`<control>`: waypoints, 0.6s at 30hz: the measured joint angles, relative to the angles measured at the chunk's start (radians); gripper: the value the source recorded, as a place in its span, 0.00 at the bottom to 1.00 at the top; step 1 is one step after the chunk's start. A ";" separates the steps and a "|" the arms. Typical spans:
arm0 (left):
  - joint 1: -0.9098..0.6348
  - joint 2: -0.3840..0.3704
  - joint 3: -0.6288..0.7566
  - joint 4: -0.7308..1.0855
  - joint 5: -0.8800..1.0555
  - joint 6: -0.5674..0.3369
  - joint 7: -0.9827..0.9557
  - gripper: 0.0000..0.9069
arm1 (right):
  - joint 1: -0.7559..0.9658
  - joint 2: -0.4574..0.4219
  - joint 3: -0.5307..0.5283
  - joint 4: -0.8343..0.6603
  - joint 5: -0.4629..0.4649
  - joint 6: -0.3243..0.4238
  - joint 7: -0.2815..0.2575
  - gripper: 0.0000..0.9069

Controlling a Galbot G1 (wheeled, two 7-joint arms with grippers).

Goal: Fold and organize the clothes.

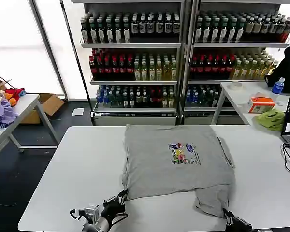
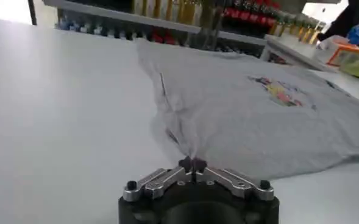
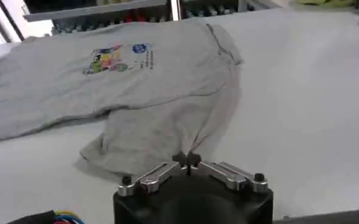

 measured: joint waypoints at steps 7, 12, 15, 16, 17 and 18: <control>0.028 -0.003 -0.024 -0.039 0.017 -0.009 -0.016 0.01 | -0.026 -0.017 0.020 0.044 0.056 0.016 -0.008 0.00; 0.061 0.009 -0.052 -0.093 0.028 -0.003 -0.023 0.01 | -0.075 -0.032 0.033 0.085 0.074 0.008 -0.006 0.00; 0.091 0.022 -0.072 -0.128 0.034 0.009 -0.023 0.01 | -0.119 -0.044 0.033 0.114 0.074 0.008 -0.012 0.00; 0.101 0.028 -0.079 -0.138 0.034 0.015 -0.024 0.01 | -0.135 -0.047 0.035 0.124 0.074 0.008 -0.016 0.00; 0.113 0.035 -0.086 -0.149 0.034 0.020 -0.024 0.01 | -0.150 -0.049 0.037 0.135 0.073 0.010 -0.019 0.00; 0.128 0.043 -0.095 -0.162 0.036 0.027 -0.024 0.01 | -0.165 -0.049 0.039 0.144 0.072 0.011 -0.023 0.00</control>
